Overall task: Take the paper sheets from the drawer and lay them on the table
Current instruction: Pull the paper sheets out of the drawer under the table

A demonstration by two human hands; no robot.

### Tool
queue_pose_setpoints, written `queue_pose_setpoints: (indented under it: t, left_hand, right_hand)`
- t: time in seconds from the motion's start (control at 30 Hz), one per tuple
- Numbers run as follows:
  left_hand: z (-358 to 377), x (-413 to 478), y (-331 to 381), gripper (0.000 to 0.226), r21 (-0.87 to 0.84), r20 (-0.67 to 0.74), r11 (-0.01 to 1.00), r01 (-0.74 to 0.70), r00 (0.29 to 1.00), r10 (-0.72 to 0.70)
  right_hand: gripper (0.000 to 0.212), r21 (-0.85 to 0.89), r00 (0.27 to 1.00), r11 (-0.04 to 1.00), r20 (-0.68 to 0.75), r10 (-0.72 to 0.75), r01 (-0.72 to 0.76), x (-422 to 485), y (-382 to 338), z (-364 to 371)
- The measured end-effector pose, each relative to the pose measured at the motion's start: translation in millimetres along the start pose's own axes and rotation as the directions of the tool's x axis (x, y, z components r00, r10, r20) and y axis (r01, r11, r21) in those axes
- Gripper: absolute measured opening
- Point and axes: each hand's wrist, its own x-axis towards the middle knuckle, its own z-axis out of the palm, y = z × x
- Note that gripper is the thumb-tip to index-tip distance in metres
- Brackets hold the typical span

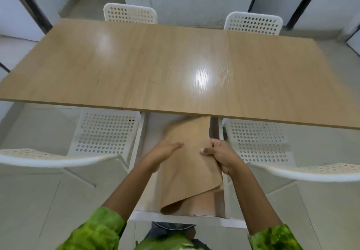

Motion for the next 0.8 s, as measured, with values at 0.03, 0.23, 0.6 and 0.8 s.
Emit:
queue_pose_setpoints:
  t: [0.03, 0.23, 0.6, 0.8]
  left_hand:
    - [7.0, -15.2, 14.1, 0.062, -0.027, 0.058, 1.0, -0.001, 0.998, 0.002]
    - [17.5, -73.4, 57.4, 0.048, -0.155, 0.171, 0.986, -0.059, 0.982, 0.085]
    - [0.5, -86.0, 79.5, 0.041, -0.367, 0.073, 0.915, -0.165, 0.976, 0.205]
    - [-22.6, -83.0, 89.3, 0.037, -0.393, 0.003, 0.884, -0.254, 0.961, 0.278]
  right_hand:
    - [0.018, -0.027, 0.999, 0.999, 0.012, -0.041, 0.041, -8.1, -9.7, 2.4]
    - [0.015, -0.116, 0.971, 0.972, 0.15, -0.185, 0.203, -63.8, -59.6, 11.6]
    - [0.013, -0.26, 0.945, 0.912, 0.168, -0.281, 0.317, -93.6, -110.5, 31.1]
    - [0.022, -0.243, 0.944, 0.913, 0.13, -0.303, 0.327, -89.9, -126.8, 47.1]
